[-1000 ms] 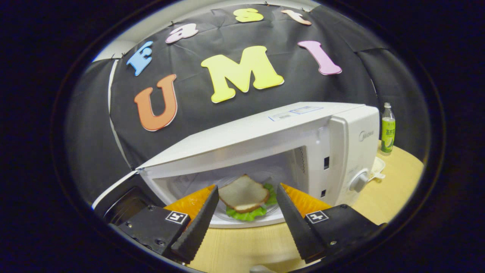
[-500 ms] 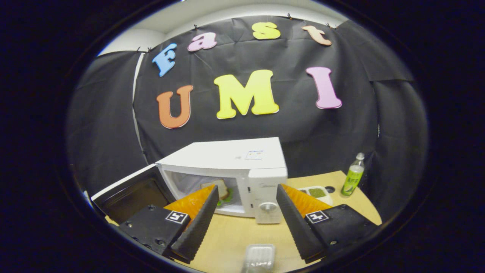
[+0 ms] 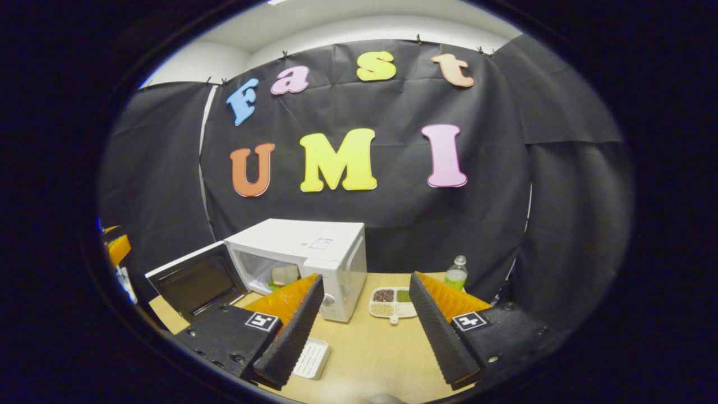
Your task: Open the microwave oven with the left hand, put the food in, and close the microwave oven.
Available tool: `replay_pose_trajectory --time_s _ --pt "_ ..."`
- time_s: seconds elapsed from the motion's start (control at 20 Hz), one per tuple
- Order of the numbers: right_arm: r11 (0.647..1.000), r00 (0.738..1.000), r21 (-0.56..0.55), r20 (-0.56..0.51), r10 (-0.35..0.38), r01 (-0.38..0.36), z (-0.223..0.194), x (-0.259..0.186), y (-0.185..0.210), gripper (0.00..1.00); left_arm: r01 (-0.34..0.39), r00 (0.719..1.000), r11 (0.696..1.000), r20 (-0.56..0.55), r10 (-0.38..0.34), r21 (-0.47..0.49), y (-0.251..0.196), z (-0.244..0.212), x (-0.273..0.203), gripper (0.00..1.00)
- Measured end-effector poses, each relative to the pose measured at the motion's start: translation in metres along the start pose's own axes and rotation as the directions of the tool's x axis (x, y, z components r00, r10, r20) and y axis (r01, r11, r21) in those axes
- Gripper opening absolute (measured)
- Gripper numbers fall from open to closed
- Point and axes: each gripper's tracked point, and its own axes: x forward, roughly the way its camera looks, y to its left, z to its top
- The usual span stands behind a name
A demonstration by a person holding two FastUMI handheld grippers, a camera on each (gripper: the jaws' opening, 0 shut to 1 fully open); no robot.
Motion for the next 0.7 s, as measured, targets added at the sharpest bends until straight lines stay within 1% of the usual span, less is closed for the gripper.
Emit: replay_pose_trajectory --time_s 0.05,0.1,0.15,0.2,0.25,0.3,0.35,0.4,0.45,0.5,0.55,0.6,0.7 --pt "1.0 1.0 0.006 0.008 -0.026 0.026 0.005 -0.005 -0.01 0.98 0.002 1.0 1.0 -0.003 -0.002 -0.003 0.006 -0.002 0.004 0.84" --pt "0.999 0.999 0.02 0.02 -0.047 0.046 0.012 -0.01 -0.014 0.98 0.004 1.0 1.0 -0.012 -0.004 -0.01 0.015 -0.006 0.008 0.73" --pt "0.998 0.998 0.028 0.029 -0.063 0.062 0.018 -0.016 -0.014 0.98 0.03 0.999 0.999 -0.02 -0.03 -0.021 0.02 -0.01 0.011 0.62" --pt "0.997 0.997 0.024 0.029 -0.077 0.077 0.021 -0.022 -0.013 0.98 0.052 0.999 0.998 -0.015 -0.052 -0.022 0.026 -0.014 0.015 0.58" --pt "0.995 0.995 0.016 0.026 -0.095 0.095 0.021 -0.027 -0.013 0.98 0.074 0.997 0.997 -0.011 -0.074 -0.02 0.034 -0.018 0.021 0.48" --pt "0.993 0.993 0.015 0.024 -0.114 0.113 0.022 -0.033 -0.012 0.98 0.078 0.997 0.997 -0.016 -0.078 -0.019 0.044 -0.025 0.025 0.37" --pt "0.992 0.992 0.02 0.017 -0.124 0.123 0.024 -0.039 -0.009 0.98 0.053 0.999 0.999 -0.01 -0.053 -0.012 0.064 -0.03 0.03 0.26" --pt "0.991 0.991 0.026 0.014 -0.131 0.131 0.026 -0.045 -0.004 0.98 0.033 0.999 0.999 0.001 -0.033 -0.007 0.082 -0.037 0.035 0.09" --pt "0.989 0.989 0.029 0.01 -0.148 0.147 0.027 -0.05 -0.001 0.98 0.018 1.0 1.0 -0.011 -0.018 -0.009 0.1 -0.052 0.04 0.03" --pt "0.987 0.987 0.028 -0.001 -0.161 0.161 0.026 -0.055 0.002 0.98 0.018 1.0 1.0 -0.024 -0.019 -0.014 0.111 -0.066 0.047 0.01" --pt "0.984 0.985 0.027 -0.01 -0.175 0.175 0.025 -0.059 0.005 0.98 0.005 0.999 1.0 -0.04 -0.006 -0.017 0.126 -0.08 0.05 0.0" --pt "0.983 0.984 0.033 -0.014 -0.178 0.179 0.026 -0.063 0.011 0.98 0.003 0.998 1.0 -0.07 -0.005 -0.029 0.137 -0.097 0.055 0.01" --pt "0.982 0.983 0.04 -0.028 -0.184 0.185 0.026 -0.071 0.022 0.98 -0.036 0.995 0.999 -0.096 0.034 -0.013 0.167 -0.126 0.064 0.0"
